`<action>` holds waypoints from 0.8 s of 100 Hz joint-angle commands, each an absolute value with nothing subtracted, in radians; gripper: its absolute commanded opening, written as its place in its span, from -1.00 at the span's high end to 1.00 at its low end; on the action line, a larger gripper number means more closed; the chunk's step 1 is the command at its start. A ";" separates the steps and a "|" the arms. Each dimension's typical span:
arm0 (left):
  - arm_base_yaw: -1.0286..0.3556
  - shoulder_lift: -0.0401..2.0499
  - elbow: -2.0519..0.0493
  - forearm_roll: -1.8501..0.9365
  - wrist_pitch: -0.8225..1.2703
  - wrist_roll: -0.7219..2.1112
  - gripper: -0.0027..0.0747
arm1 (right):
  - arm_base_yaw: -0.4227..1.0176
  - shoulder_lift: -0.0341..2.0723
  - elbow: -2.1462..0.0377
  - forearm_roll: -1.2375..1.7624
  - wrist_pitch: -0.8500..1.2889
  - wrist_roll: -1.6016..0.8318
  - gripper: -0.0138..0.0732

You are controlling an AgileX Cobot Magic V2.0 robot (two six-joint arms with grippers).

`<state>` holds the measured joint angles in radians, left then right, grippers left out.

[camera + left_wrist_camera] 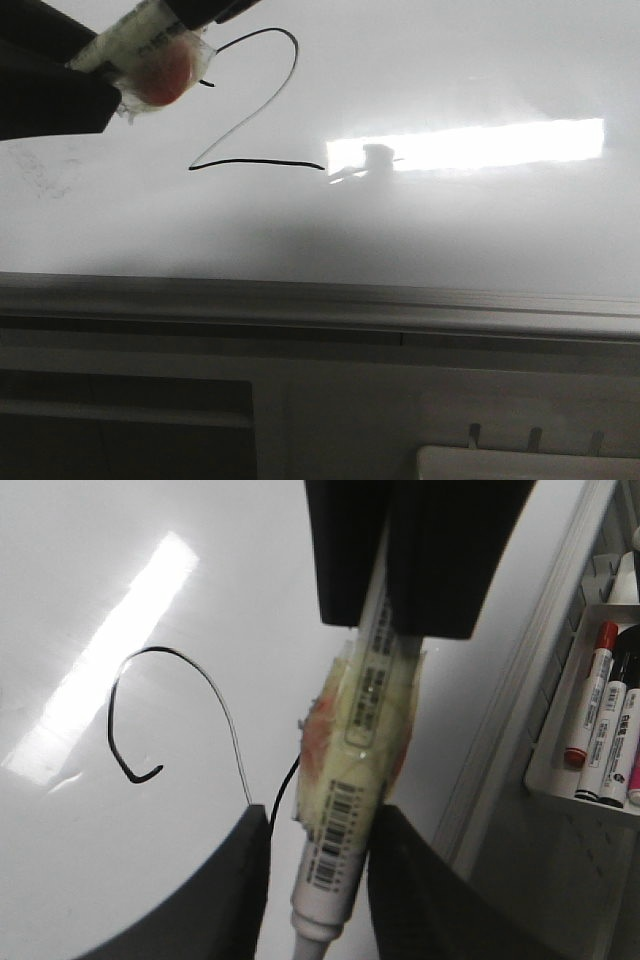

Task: Write number 2 on whiteboard

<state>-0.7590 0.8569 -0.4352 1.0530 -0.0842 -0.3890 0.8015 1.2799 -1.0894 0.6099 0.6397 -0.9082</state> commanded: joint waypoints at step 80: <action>-0.764 0.854 -0.471 0.809 -0.107 -0.404 0.98 | 0.802 1.256 -1.129 0.643 0.463 -0.921 -0.51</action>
